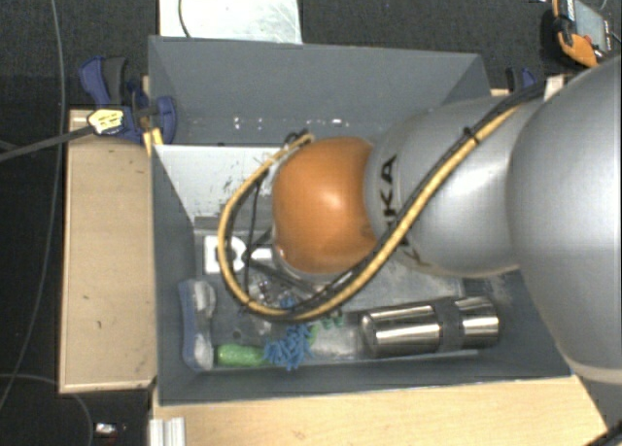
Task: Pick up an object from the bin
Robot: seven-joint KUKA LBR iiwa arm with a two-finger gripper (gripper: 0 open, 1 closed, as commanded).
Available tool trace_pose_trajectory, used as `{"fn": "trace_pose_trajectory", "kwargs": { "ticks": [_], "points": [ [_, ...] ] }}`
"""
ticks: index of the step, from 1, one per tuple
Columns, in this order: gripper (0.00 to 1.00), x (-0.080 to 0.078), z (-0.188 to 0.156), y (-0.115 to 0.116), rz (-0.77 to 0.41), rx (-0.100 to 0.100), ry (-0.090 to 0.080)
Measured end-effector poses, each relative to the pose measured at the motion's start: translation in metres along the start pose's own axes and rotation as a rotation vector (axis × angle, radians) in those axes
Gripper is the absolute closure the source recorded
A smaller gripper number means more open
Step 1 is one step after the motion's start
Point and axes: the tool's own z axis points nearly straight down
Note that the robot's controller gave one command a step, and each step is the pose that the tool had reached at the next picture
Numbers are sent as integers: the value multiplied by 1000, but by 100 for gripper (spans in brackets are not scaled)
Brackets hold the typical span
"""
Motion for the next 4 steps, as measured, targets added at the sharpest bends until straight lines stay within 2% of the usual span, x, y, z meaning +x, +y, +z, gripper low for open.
{"fn": "trace_pose_trajectory", "kwargs": {
  "ticks": [1, 2, 3, 4],
  "points": [
    [100, 9, 55, -18, -387, -3, 12],
    [100, 5, 7, -16, -152, 0, -2],
    [100, 18, 52, -35, -427, -4, 15],
    [100, 5, 74, -30, -589, 0, 0]
  ]
}}
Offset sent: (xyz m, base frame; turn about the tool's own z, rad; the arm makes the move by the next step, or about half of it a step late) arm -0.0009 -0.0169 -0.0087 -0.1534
